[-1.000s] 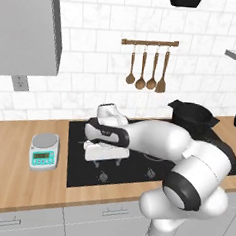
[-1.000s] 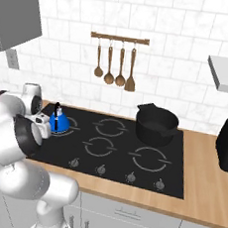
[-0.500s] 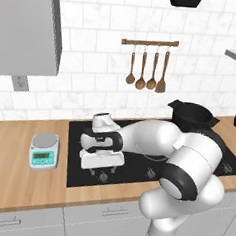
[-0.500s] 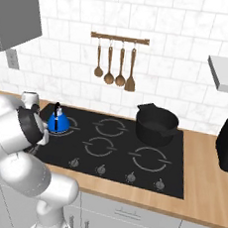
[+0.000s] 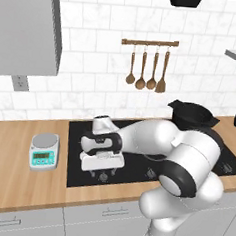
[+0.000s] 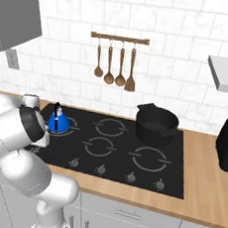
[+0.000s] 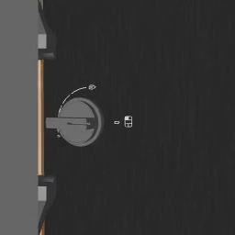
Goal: Pick the kettle from the counter and place it on a stove burner. Then turn the burner on.
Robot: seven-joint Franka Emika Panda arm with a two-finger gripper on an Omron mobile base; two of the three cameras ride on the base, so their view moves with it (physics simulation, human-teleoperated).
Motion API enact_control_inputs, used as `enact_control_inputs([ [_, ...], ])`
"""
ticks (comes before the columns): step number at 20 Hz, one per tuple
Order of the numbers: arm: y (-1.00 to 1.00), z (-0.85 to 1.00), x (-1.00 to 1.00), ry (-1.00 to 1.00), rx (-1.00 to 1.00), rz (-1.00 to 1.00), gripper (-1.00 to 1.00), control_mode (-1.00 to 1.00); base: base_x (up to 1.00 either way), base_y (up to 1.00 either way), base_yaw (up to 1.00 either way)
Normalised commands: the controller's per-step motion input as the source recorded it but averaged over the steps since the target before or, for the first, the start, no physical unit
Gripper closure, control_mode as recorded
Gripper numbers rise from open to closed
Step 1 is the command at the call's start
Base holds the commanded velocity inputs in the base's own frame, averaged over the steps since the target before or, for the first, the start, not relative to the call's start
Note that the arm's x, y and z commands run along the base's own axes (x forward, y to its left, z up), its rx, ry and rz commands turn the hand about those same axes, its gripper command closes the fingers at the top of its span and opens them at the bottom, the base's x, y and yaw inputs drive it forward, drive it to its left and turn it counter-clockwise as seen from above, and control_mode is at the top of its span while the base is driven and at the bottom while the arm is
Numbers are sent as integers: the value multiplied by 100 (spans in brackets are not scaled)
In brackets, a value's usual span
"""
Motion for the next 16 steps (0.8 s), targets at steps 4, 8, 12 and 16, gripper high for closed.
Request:
enact_control_inputs([
  [4,0,-23,13,0,0,0,-100,-100,0,0,0],
  [8,0,-19,2,0,0,0,-100,-100,0,0,0],
  [12,0,-9,0,0,0,0,-100,-100,0,0,0],
  [16,0,-9,0,0,0,0,-100,-100,0,0,0],
])
